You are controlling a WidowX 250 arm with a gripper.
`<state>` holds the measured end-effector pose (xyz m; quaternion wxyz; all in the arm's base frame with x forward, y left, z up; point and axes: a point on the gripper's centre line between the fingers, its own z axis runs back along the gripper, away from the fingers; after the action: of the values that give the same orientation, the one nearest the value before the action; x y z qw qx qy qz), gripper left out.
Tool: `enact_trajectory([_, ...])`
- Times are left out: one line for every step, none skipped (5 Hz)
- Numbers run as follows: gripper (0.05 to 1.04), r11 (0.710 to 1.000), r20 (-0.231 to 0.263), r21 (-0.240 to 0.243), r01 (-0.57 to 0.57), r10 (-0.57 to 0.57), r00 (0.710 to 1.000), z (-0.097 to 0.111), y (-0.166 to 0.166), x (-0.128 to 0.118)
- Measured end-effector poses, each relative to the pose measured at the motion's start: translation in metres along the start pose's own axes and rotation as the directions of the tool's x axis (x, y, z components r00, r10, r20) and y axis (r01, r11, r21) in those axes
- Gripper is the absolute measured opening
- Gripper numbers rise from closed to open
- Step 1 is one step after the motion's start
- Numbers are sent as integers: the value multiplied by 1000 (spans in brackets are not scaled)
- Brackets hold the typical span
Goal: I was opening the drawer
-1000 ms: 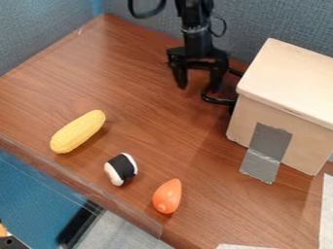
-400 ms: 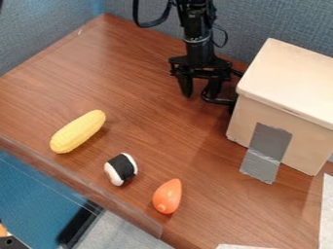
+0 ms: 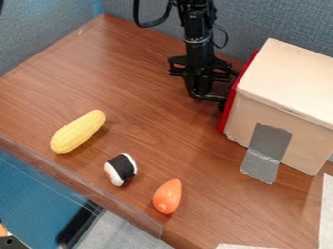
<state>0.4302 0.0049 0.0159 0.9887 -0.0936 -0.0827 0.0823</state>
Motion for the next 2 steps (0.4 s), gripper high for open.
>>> enact_trajectory([136, 1000, -9, 9, 4, -4, 1000, 2, 7, 1])
enact_trajectory([135, 1000, 1, 24, -15, 15, 1000, 8, 26, 5])
